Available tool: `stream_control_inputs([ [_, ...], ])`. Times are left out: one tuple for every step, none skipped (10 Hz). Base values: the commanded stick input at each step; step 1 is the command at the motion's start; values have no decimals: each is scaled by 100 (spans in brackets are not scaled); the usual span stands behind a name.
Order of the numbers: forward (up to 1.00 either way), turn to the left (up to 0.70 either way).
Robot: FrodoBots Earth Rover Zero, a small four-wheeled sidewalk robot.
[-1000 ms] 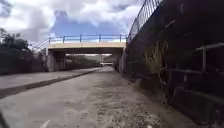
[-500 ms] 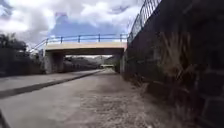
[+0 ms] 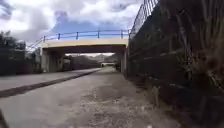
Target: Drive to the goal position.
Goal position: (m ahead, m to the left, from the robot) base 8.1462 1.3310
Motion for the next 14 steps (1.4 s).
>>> stream_control_inputs([
  [100,0],
  [100,0],
  [100,0],
  [100,0],
  [100,0],
  [100,0],
  [100,0],
  [100,0],
  [100,0],
  [100,0],
  [100,0],
  [100,0],
  [100,0],
  [100,0],
])
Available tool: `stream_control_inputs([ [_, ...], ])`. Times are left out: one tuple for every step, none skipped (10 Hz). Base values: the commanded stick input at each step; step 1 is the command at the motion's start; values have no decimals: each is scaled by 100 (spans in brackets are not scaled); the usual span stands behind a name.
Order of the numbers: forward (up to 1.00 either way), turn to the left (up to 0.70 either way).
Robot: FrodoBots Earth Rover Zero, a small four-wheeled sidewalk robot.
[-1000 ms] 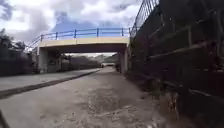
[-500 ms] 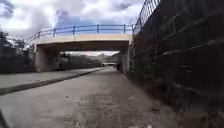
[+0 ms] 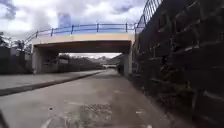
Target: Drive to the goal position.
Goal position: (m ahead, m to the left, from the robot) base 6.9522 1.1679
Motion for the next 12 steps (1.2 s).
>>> stream_control_inputs([
  [100,0],
  [100,0],
  [100,0],
  [100,0],
  [100,0],
  [100,0],
  [100,0],
  [100,0],
  [100,0],
  [100,0],
  [100,0],
  [100,0],
])
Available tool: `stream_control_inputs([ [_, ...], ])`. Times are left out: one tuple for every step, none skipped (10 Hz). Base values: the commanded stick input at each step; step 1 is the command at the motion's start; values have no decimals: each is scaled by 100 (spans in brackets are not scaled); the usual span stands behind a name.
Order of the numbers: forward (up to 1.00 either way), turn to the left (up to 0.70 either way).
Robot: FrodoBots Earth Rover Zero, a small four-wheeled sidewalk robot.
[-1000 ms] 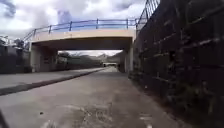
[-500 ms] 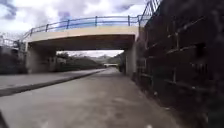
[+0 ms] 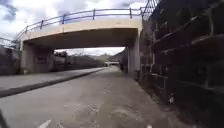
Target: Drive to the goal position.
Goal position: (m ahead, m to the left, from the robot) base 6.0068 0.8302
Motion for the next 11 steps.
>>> stream_control_inputs([
  [100,0],
  [100,0],
  [100,0],
  [100,0],
  [100,0],
  [100,0],
  [100,0],
  [100,0],
  [100,0],
  [100,0],
  [100,0],
])
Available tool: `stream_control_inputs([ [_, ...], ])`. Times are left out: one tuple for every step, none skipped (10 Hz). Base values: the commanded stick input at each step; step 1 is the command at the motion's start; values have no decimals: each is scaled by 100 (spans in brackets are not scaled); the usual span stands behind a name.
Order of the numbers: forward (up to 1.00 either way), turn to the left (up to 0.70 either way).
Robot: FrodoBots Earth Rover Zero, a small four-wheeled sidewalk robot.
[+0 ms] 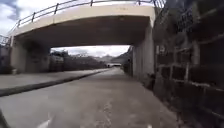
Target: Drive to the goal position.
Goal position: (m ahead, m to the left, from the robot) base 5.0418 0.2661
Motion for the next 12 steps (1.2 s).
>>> stream_control_inputs([
  [100,0],
  [100,0],
  [100,0],
  [100,0],
  [100,0],
  [100,0],
  [100,0],
  [100,0],
  [100,0],
  [100,0],
  [100,0],
  [100,0],
])
